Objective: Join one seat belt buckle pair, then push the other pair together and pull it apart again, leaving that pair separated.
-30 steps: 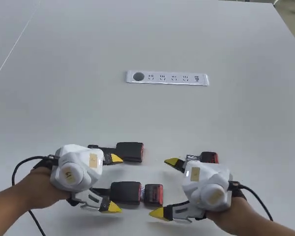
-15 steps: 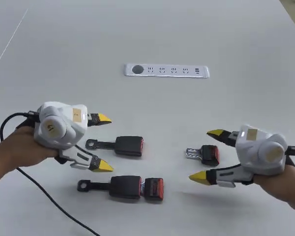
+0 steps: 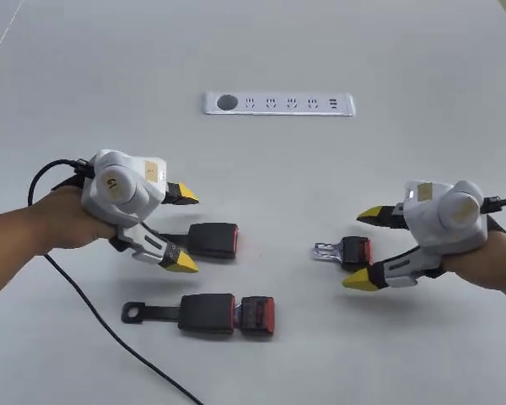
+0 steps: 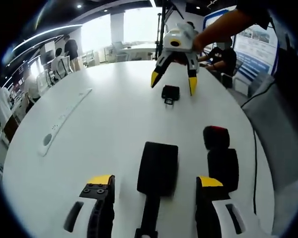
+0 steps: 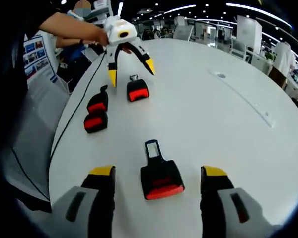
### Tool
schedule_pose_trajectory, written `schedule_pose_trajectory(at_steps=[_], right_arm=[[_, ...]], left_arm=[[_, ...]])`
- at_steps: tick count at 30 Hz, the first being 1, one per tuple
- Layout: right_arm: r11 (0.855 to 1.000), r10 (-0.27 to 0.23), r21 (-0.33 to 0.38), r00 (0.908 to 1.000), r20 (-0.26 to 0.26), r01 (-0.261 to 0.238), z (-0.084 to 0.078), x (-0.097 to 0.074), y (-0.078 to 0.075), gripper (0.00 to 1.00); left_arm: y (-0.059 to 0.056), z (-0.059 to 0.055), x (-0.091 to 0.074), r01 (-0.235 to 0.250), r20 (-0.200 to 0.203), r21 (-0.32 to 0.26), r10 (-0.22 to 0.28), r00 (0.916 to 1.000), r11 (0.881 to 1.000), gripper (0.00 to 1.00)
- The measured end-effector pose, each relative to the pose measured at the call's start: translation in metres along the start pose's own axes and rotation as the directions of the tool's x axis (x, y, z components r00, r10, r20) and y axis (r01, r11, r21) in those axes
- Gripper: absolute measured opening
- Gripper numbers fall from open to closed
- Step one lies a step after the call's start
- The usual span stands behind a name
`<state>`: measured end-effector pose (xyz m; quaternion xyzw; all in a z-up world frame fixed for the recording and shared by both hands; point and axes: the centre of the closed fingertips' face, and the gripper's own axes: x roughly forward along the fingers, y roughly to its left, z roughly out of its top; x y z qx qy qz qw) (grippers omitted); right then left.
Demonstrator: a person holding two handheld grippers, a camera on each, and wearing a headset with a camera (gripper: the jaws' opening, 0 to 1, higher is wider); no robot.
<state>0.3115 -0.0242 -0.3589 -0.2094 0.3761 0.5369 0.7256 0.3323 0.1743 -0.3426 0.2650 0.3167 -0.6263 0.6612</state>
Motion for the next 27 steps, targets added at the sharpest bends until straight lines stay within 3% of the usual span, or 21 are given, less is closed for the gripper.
schedule_pose_trajectory(at_steps=[6, 9, 10, 12, 14, 21, 27], right_arm=[[0.999, 0.034, -0.035, 0.9976, -0.060, -0.036, -0.012, 0.005, 0.001, 0.62], [0.996, 0.038, -0.083, 0.9957, -0.085, -0.045, -0.015, 0.005, 0.002, 0.55], [0.996, 0.038, -0.080, 0.9959, -0.083, -0.045, -0.014, 0.005, 0.001, 0.54], [0.996, 0.032, -0.076, 0.9956, -0.088, -0.038, -0.014, 0.004, -0.004, 0.50], [0.996, 0.030, -0.085, 0.9944, -0.101, -0.038, -0.015, 0.003, -0.005, 0.40], [0.991, 0.027, -0.125, 0.9917, -0.125, -0.043, -0.016, 0.003, -0.006, 0.36], [0.989, 0.026, -0.141, 0.9878, -0.154, -0.048, -0.016, 0.004, -0.005, 0.35]], left_arm=[[-0.001, -0.005, 0.009, 0.022, -0.010, 0.011, -0.022, 0.9997, 1.000, 0.62], [-0.005, -0.012, 0.015, 0.048, -0.038, 0.017, -0.047, 0.9982, 0.999, 0.55], [-0.004, -0.005, 0.014, 0.045, 0.001, 0.050, -0.045, 0.9990, 0.998, 0.54], [-0.001, -0.003, 0.012, 0.038, -0.005, 0.024, -0.038, 0.9993, 0.999, 0.53], [0.003, -0.003, 0.009, 0.029, -0.019, 0.057, -0.028, 0.9994, 0.998, 0.48], [0.002, -0.002, 0.010, 0.056, -0.011, 0.084, -0.055, 0.9984, 0.995, 0.34], [0.009, -0.004, 0.012, 0.059, -0.023, 0.093, -0.057, 0.9981, 0.994, 0.33]])
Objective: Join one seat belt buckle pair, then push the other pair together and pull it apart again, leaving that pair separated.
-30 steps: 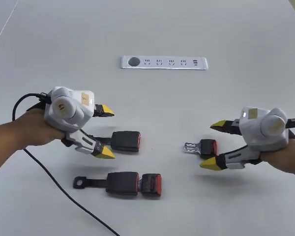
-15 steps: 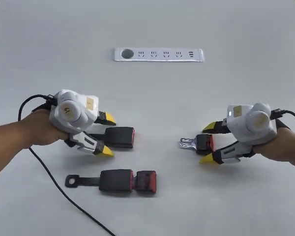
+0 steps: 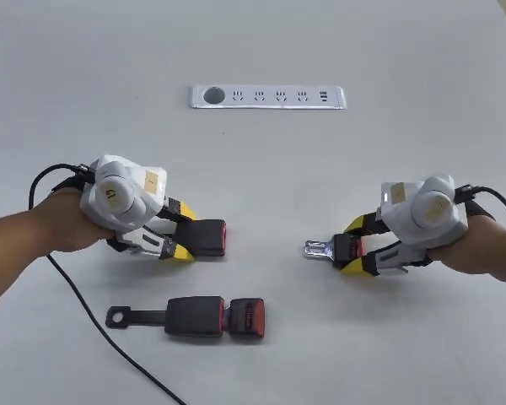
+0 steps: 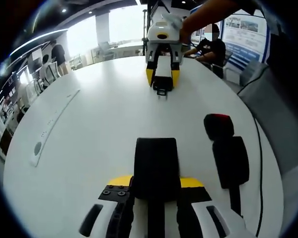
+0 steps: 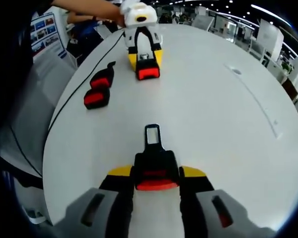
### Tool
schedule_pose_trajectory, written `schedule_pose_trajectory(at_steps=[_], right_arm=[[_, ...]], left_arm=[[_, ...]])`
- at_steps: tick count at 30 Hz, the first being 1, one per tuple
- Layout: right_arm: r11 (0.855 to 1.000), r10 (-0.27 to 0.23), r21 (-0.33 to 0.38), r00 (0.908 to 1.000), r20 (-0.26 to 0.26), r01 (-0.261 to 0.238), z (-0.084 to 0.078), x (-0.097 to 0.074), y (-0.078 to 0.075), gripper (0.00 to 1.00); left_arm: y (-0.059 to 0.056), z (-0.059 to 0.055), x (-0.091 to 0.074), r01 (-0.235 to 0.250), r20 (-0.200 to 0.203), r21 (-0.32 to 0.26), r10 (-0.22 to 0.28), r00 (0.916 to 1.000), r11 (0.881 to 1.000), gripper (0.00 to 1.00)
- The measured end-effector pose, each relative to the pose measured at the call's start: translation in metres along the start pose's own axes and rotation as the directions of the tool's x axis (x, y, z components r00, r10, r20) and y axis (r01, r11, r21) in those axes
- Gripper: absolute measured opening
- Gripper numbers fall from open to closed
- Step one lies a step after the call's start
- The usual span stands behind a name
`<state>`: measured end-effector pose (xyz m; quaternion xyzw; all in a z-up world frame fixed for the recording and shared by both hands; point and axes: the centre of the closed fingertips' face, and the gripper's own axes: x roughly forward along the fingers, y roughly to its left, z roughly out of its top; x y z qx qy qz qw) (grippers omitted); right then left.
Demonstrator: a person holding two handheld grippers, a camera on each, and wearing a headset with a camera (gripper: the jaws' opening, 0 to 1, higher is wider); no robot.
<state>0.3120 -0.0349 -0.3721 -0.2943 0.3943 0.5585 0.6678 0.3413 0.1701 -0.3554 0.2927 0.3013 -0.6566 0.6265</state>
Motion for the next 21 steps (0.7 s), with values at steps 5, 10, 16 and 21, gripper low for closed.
schedule_pose_trajectory(at_steps=[5, 10, 16, 21], right_arm=[[1.000, 0.002, -0.011, 0.9996, -0.027, -0.003, 0.001, 0.001, 0.000, 0.35], [1.000, 0.003, -0.023, 0.9986, -0.052, -0.004, 0.007, 0.004, 0.001, 0.35], [0.999, 0.007, -0.041, 0.9977, -0.068, -0.010, 0.018, 0.013, 0.000, 0.35], [0.999, 0.008, -0.045, 0.9981, -0.061, -0.010, 0.031, 0.020, 0.000, 0.35]], left_arm=[[0.002, -0.001, 0.002, 0.013, -0.010, 0.016, -0.013, 0.9999, 1.000, 0.33], [0.001, -0.002, 0.003, 0.019, -0.022, 0.027, -0.018, 0.9996, 0.999, 0.33], [0.001, -0.004, 0.004, 0.017, -0.025, 0.024, -0.016, 0.9996, 1.000, 0.33], [0.000, -0.004, 0.004, 0.011, -0.021, 0.017, -0.011, 0.9997, 1.000, 0.33]])
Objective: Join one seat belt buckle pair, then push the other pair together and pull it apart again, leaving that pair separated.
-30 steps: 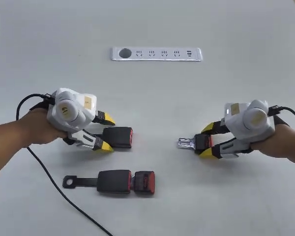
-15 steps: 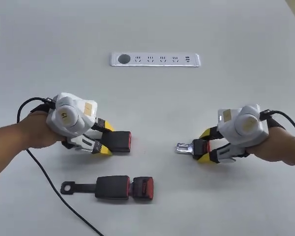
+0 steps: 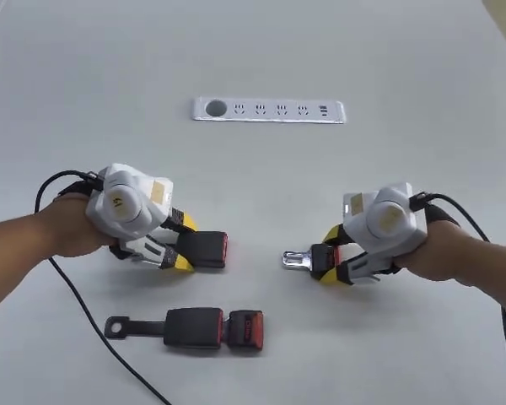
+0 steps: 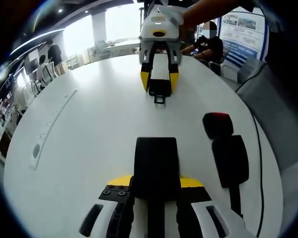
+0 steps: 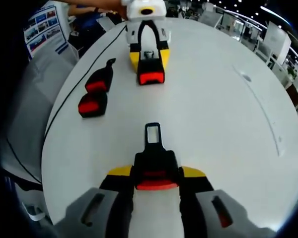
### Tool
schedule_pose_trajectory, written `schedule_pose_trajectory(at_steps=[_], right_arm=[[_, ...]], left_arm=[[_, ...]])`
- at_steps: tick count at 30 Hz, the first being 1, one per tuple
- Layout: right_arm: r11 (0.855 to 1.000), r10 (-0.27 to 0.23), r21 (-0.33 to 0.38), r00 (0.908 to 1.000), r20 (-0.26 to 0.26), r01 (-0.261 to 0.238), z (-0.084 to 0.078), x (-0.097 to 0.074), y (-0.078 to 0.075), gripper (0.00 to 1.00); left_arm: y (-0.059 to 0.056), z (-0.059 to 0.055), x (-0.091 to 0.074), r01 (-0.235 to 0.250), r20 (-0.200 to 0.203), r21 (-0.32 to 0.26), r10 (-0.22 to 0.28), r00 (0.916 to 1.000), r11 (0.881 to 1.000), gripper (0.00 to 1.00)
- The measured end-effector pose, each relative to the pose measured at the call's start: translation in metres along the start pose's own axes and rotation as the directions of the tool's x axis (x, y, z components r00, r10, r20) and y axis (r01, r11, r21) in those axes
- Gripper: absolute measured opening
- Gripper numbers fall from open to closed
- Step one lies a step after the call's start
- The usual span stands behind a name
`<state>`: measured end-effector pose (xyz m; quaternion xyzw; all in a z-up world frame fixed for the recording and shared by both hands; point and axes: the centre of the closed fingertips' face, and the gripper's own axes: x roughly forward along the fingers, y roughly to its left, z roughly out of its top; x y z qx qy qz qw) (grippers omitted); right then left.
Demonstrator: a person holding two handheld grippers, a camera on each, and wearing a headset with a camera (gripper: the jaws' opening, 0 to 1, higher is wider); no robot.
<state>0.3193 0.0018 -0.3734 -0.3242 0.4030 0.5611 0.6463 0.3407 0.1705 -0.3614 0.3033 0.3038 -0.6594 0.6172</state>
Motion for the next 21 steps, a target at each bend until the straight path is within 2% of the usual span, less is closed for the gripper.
schedule_pose_trajectory(at_steps=[12, 21], right_arm=[[1.000, -0.001, -0.011, 0.9998, 0.022, 0.001, 0.032, 0.018, -0.004, 0.35], [1.000, 0.001, -0.021, 0.9995, 0.031, 0.000, 0.047, 0.026, -0.005, 0.35]], left_arm=[[-0.001, -0.001, 0.001, 0.002, -0.005, -0.001, -0.002, 1.0000, 1.000, 0.33], [-0.003, -0.001, 0.001, 0.007, -0.010, 0.006, -0.007, 0.9999, 1.000, 0.33]])
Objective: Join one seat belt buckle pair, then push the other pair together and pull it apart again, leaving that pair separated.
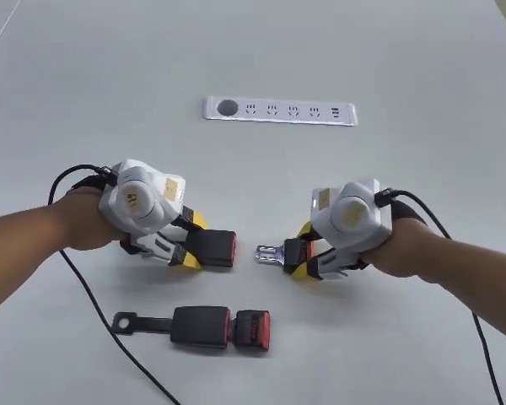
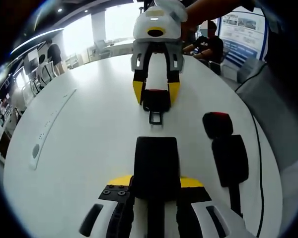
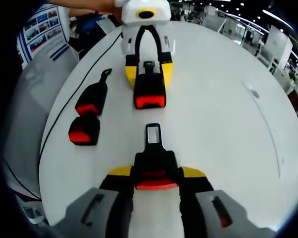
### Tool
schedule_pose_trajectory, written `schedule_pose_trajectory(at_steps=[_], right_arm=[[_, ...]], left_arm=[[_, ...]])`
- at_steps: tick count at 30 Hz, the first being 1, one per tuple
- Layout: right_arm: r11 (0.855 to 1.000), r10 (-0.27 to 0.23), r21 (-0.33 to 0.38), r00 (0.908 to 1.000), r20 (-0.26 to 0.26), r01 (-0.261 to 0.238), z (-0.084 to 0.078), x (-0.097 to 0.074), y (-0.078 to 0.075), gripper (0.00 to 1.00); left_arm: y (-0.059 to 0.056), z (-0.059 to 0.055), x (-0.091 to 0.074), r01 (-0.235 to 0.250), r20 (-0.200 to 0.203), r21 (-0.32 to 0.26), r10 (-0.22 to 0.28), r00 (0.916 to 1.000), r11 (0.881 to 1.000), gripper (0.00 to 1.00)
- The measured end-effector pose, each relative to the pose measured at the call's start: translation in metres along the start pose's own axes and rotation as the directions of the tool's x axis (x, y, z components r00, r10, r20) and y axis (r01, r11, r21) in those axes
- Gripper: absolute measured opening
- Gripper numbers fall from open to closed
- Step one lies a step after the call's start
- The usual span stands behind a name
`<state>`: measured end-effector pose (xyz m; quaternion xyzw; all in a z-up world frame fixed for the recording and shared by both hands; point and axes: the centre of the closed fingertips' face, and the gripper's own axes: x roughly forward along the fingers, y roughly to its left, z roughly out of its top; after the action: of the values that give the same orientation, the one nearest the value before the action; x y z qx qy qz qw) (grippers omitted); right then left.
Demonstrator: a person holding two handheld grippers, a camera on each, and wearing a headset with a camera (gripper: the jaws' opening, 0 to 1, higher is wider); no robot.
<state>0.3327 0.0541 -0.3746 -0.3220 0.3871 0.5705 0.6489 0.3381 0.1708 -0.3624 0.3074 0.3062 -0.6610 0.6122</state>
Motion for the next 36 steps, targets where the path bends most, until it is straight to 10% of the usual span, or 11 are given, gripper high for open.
schedule_pose_trajectory(at_steps=[17, 36], right_arm=[[1.000, 0.000, -0.010, 0.9977, 0.067, 0.001, 0.040, 0.023, 0.006, 0.35], [1.000, -0.004, 0.001, 0.9942, 0.108, 0.004, 0.047, 0.025, 0.006, 0.33]], left_arm=[[-0.002, 0.001, -0.001, 0.005, -0.021, 0.003, -0.005, 0.9998, 1.000, 0.33], [0.003, -0.004, 0.005, 0.019, -0.052, 0.019, -0.018, 0.9985, 1.000, 0.32]])
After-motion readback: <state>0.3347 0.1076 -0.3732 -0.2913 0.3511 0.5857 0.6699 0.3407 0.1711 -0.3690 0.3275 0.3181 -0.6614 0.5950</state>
